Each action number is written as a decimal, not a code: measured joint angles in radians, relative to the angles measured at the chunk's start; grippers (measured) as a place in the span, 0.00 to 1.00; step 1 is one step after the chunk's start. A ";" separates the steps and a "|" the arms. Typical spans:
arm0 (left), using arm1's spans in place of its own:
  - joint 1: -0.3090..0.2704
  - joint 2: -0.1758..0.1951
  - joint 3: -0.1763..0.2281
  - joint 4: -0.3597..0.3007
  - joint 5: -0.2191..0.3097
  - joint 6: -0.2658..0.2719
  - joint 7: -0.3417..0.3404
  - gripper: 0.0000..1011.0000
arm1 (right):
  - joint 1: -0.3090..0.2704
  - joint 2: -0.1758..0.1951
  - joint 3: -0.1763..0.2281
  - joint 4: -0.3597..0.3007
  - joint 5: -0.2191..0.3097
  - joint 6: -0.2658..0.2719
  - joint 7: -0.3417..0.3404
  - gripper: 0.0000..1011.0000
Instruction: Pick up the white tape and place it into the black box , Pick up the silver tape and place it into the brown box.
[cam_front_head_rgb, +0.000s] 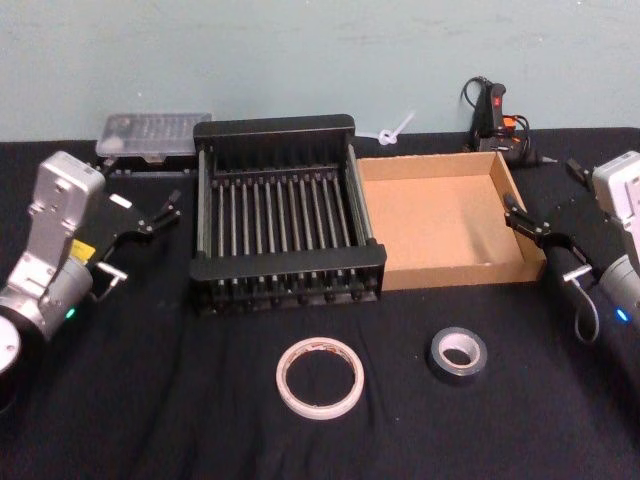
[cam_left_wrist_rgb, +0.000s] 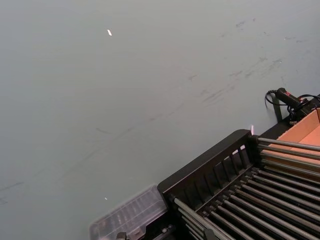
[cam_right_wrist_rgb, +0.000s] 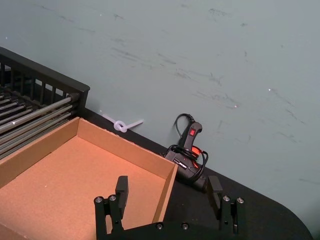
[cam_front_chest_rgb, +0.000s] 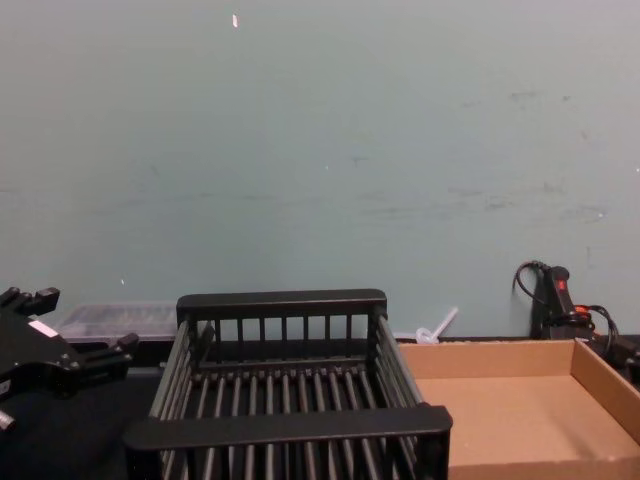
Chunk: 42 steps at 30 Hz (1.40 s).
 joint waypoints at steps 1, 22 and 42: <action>0.000 0.000 0.000 0.000 0.000 0.000 0.000 0.99 | 0.000 0.000 0.000 0.000 0.000 0.000 0.000 0.99; 0.000 0.000 0.000 0.000 0.000 0.000 0.000 0.99 | 0.000 0.000 0.000 0.000 0.000 0.000 0.000 0.99; 0.000 0.000 0.000 0.000 0.000 0.000 0.000 0.99 | 0.000 0.000 0.000 0.000 0.000 0.000 0.000 0.99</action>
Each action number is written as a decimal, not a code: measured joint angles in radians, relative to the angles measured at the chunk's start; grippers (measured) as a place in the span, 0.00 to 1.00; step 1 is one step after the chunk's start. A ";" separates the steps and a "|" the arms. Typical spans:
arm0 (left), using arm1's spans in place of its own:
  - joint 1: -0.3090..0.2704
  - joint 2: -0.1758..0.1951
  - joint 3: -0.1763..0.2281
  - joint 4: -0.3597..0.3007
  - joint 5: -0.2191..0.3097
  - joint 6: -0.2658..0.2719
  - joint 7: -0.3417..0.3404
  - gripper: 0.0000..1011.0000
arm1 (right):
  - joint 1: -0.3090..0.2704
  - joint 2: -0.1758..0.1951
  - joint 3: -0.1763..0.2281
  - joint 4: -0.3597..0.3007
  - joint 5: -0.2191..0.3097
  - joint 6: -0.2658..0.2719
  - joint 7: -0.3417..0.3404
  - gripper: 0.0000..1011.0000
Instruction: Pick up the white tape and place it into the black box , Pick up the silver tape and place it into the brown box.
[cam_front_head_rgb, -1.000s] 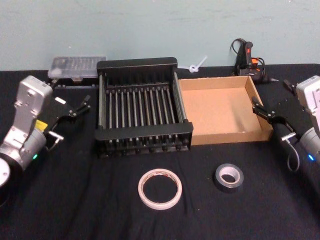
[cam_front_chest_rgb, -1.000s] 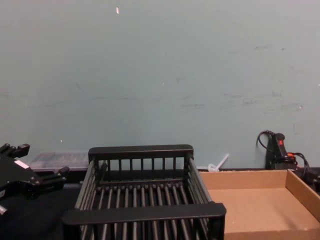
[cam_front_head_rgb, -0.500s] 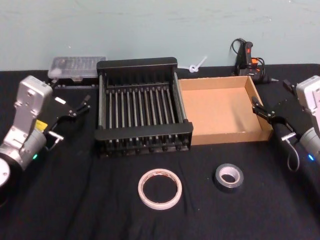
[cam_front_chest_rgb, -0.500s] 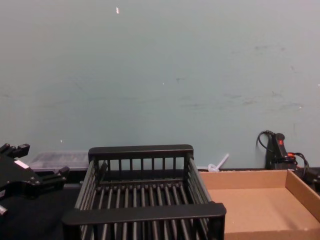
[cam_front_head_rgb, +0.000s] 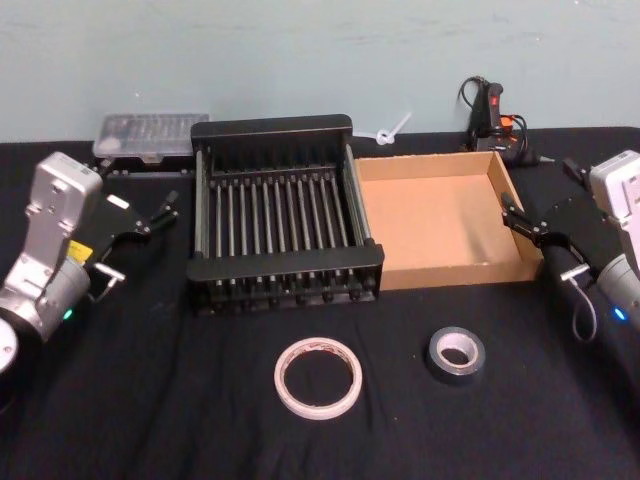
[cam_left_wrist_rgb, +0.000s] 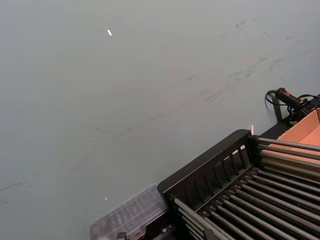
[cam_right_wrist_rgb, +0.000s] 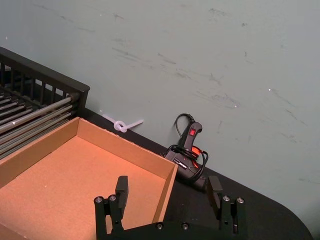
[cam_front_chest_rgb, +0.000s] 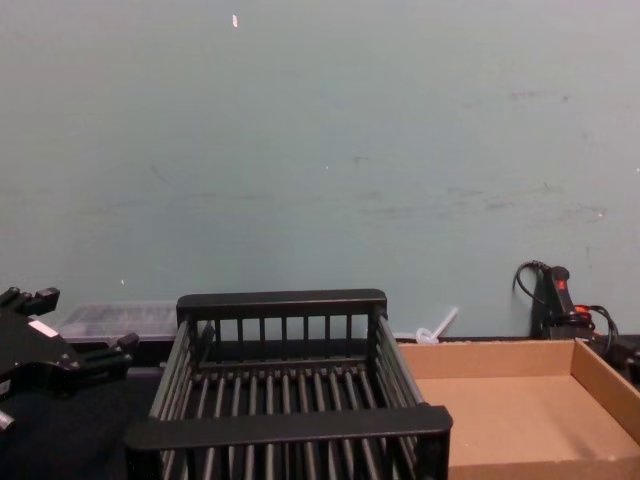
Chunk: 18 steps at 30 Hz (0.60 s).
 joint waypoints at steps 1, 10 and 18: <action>0.000 0.000 0.000 0.000 0.000 0.000 0.000 0.99 | 0.000 0.000 0.000 0.000 0.000 0.000 0.000 0.99; 0.000 0.000 0.000 0.000 0.000 0.000 0.000 0.99 | -0.015 -0.009 0.025 -0.013 0.010 -0.006 0.031 0.99; 0.000 0.000 0.000 0.000 0.000 0.000 0.000 0.99 | -0.058 -0.003 0.058 -0.065 0.048 0.007 0.077 0.99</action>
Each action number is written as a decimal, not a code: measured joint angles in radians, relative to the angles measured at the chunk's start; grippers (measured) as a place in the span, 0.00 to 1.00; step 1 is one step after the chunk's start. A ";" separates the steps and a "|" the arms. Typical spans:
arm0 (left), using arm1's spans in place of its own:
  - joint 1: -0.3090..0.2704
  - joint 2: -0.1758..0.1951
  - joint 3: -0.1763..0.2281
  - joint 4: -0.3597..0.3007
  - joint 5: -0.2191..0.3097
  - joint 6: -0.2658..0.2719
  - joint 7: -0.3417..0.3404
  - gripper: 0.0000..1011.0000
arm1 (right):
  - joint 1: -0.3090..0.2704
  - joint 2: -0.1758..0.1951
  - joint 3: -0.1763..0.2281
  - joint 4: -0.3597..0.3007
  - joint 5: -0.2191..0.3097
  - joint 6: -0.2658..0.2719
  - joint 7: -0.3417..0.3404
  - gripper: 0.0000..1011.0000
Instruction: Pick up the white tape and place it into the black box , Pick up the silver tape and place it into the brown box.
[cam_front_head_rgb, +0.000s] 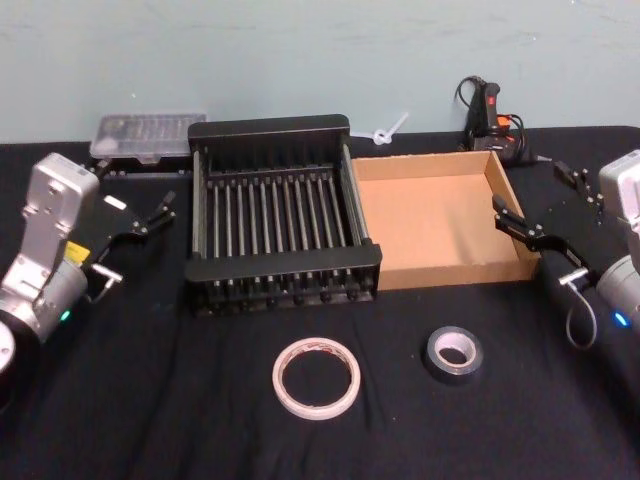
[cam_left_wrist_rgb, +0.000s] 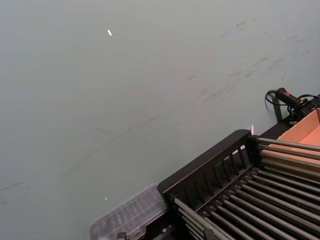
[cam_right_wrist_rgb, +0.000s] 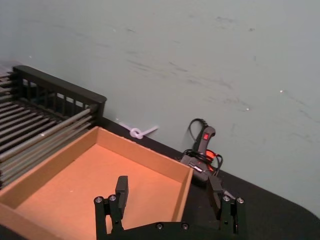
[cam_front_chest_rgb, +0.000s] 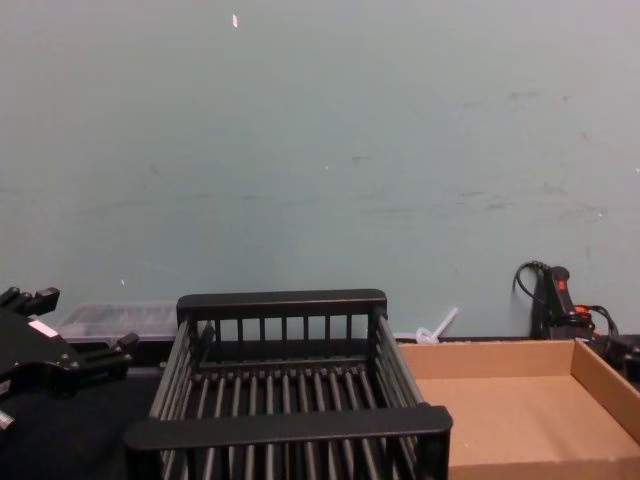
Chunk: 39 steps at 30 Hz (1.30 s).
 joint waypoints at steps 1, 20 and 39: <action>0.000 0.000 0.000 0.000 0.000 0.000 0.000 0.99 | 0.000 0.000 0.000 0.000 0.000 0.000 0.000 0.99; 0.000 0.000 0.000 0.000 0.000 0.000 0.000 0.99 | -0.166 0.034 0.078 -0.184 0.129 0.096 0.113 0.99; 0.000 0.000 0.000 0.000 0.000 0.000 0.000 0.99 | -0.282 0.085 0.101 -0.287 0.149 0.258 0.187 0.99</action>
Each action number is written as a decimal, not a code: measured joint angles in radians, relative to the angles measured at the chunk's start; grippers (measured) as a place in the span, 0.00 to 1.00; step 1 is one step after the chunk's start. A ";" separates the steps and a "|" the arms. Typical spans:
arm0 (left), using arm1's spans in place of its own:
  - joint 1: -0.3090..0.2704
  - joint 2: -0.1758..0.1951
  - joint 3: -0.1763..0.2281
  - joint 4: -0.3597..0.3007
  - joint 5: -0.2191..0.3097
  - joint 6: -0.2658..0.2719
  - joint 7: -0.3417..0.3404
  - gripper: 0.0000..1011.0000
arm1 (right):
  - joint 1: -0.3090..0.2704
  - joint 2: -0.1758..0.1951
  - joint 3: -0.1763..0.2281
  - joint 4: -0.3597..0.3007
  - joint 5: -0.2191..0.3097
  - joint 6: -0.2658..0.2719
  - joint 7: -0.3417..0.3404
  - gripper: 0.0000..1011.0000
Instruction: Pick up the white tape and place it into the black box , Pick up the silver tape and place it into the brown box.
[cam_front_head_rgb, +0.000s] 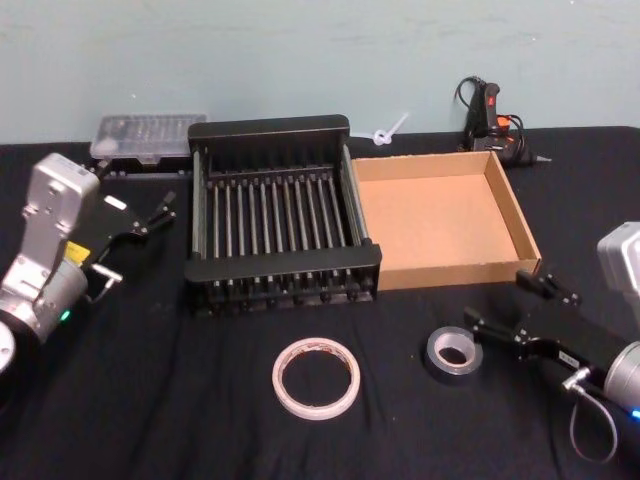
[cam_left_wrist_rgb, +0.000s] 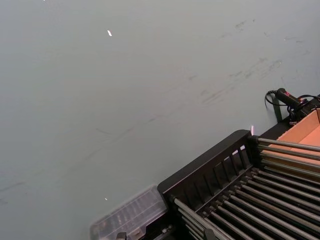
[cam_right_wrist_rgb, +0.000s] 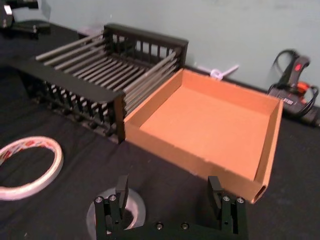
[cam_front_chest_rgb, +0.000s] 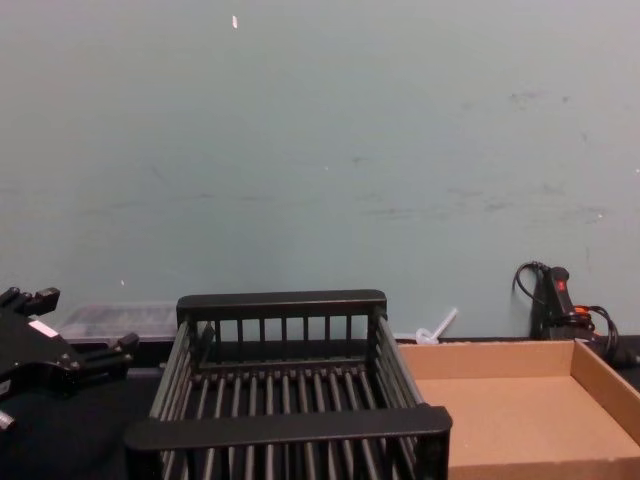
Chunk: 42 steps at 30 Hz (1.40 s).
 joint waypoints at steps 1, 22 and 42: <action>0.000 0.000 0.000 0.000 0.000 0.000 0.000 0.99 | 0.000 0.000 0.000 -0.001 0.000 0.010 0.002 0.99; 0.000 0.000 0.000 0.000 0.000 0.000 0.000 0.99 | 0.045 -0.031 -0.013 0.018 -0.033 0.177 0.058 0.99; 0.000 0.000 0.000 0.000 0.000 0.000 0.000 0.99 | 0.064 -0.072 -0.010 0.048 -0.083 0.215 0.088 0.99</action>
